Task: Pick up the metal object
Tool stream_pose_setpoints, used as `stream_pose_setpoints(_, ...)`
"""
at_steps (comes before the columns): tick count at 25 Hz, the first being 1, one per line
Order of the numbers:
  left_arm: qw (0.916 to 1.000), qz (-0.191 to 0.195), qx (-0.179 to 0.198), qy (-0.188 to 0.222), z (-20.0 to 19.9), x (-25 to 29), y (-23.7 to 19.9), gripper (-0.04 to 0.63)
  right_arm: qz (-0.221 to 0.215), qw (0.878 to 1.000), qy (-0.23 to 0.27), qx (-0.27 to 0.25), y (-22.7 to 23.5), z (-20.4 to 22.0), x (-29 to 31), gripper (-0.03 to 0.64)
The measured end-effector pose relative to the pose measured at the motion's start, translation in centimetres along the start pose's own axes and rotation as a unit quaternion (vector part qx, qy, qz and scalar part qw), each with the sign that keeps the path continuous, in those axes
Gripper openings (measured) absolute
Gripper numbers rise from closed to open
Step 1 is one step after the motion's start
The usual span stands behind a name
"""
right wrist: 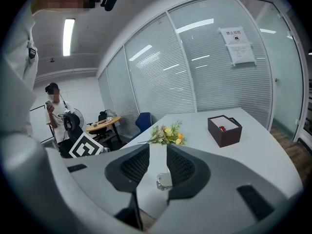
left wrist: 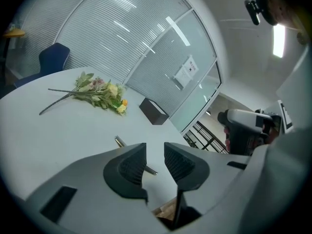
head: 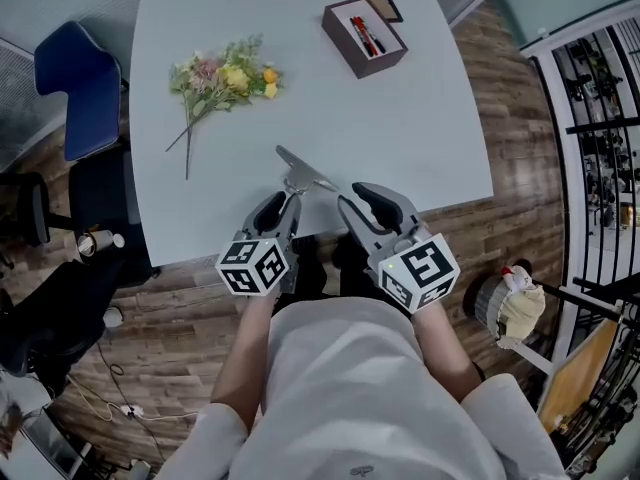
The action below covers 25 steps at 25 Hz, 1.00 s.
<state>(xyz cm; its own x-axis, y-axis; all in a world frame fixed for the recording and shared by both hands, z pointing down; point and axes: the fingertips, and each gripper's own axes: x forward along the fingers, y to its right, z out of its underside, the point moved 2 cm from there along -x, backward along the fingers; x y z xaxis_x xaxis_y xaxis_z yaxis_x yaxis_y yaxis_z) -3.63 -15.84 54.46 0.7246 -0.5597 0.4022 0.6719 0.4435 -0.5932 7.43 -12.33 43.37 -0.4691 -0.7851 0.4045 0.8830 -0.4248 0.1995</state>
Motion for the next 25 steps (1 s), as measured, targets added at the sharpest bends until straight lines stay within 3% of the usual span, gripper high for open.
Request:
stream_pose_setpoints(9, 0.9959, -0.012, -0.088, -0.016, 2.1, 1.8, -2.3, 0.120, 0.003, 1.000, -0.009, 0.007, 0.3, 0.7, 0.4, 0.115)
stream_pose_setpoints(17, 0.9938, -0.015, -0.106, -0.031, 3.1, 3.3, -3.4, 0.120, 0.007, 1.000, -0.024, 0.017, 0.8, 1.8, 0.7, 0.114)
stream_pose_setpoints(22, 0.9830, -0.016, -0.181, -0.027, 3.9, 4.1, -4.4, 0.118, 0.017, 0.999, -0.029, 0.029, 1.2, 2.4, 0.5, 0.112)
stream_pose_setpoints(25, 0.9794, -0.026, -0.198, -0.030, 4.4, 4.2, -4.9, 0.118, 0.027, 0.998, -0.034, 0.039, 1.4, 2.9, 0.0, 0.112)
